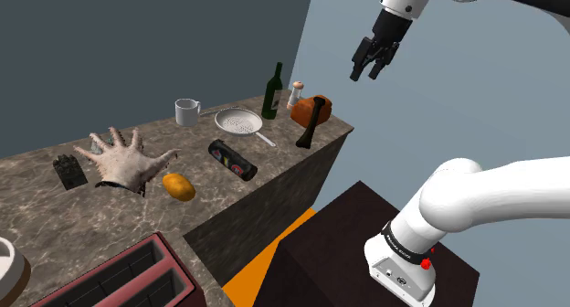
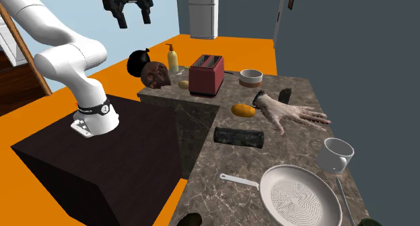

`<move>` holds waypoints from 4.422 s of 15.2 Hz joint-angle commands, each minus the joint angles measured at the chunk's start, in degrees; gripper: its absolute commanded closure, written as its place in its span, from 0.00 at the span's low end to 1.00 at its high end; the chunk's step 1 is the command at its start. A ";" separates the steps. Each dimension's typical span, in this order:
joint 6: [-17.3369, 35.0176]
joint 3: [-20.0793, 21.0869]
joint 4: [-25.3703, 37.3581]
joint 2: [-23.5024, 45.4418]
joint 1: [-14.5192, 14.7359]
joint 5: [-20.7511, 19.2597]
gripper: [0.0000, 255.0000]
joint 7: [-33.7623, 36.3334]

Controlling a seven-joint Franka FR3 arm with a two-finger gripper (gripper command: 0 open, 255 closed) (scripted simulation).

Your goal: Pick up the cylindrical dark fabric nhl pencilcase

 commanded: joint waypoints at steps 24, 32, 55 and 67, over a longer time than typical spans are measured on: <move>39.50 3.59 -1.88 37.62 4.31 2.34 0.00 -1.81; 47.85 4.80 6.82 54.67 5.66 1.55 0.00 -1.95; 56.09 5.11 26.00 82.13 8.57 -0.75 1.00 -1.89; 53.64 5.30 25.54 79.21 8.40 -0.56 1.00 -1.94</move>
